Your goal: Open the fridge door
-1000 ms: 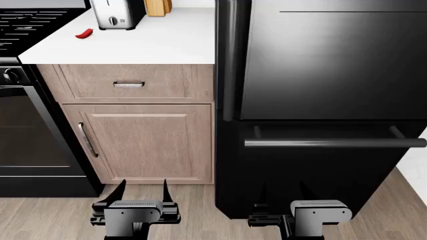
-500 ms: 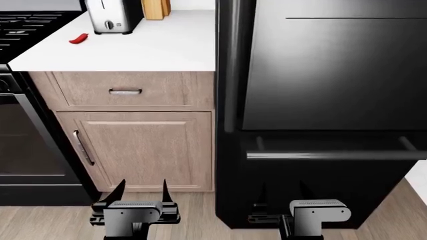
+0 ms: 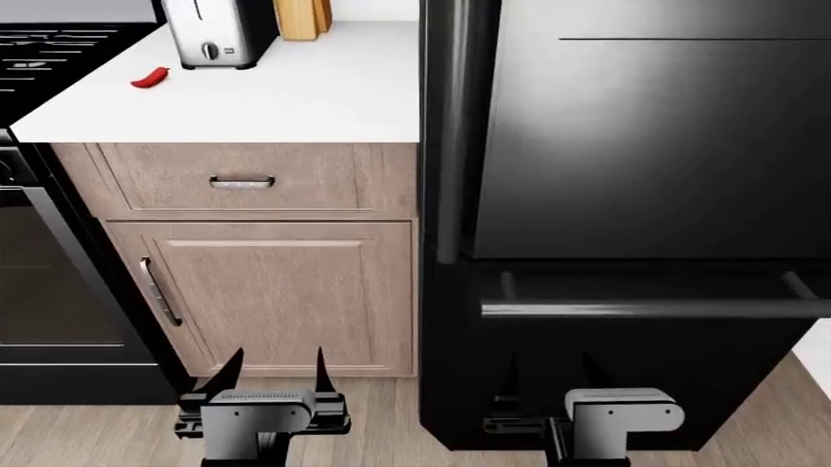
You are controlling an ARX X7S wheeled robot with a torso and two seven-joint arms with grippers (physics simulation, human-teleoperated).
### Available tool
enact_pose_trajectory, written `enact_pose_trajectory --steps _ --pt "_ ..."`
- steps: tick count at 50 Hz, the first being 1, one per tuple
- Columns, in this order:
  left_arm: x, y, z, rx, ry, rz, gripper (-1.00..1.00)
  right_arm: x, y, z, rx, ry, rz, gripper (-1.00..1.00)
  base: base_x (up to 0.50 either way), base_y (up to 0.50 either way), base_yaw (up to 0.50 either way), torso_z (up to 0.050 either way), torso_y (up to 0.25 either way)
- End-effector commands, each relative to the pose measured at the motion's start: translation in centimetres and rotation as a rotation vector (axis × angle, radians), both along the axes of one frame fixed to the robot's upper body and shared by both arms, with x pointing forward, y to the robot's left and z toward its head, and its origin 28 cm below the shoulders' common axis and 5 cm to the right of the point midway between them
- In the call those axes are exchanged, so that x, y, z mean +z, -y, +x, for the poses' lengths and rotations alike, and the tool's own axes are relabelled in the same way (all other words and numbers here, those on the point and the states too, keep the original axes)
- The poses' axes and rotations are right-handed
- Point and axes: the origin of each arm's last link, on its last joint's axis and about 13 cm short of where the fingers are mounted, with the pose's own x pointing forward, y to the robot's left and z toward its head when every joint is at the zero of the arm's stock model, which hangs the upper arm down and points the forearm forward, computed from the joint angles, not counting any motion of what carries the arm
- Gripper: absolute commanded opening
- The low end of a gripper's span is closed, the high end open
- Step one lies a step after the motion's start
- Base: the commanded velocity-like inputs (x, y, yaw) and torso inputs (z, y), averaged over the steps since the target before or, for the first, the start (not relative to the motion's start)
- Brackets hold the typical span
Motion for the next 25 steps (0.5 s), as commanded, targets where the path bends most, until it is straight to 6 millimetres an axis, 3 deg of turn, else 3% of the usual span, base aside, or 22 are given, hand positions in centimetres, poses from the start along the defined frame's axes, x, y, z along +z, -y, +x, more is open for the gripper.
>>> enact_pose_trajectory --steps 1,12,25 --pt "0.1 0.0 0.0 0.002 0.001 -0.001 1.0 0.0 0.0 0.0 -0.001 -0.002 0.007 1.0 0.0 0.0 0.0 0.0 0.0" --pt "-0.1 0.0 0.0 0.002 0.0 -0.002 1.0 1.5 0.1 -0.1 -0.003 0.039 0.03 1.0 0.0 0.0 0.0 0.0 0.0" --pt "0.1 0.0 0.0 0.004 -0.005 0.001 1.0 6.1 -0.4 0.7 0.025 0.06 0.025 1.0 0.0 0.0 0.0 0.0 0.001"
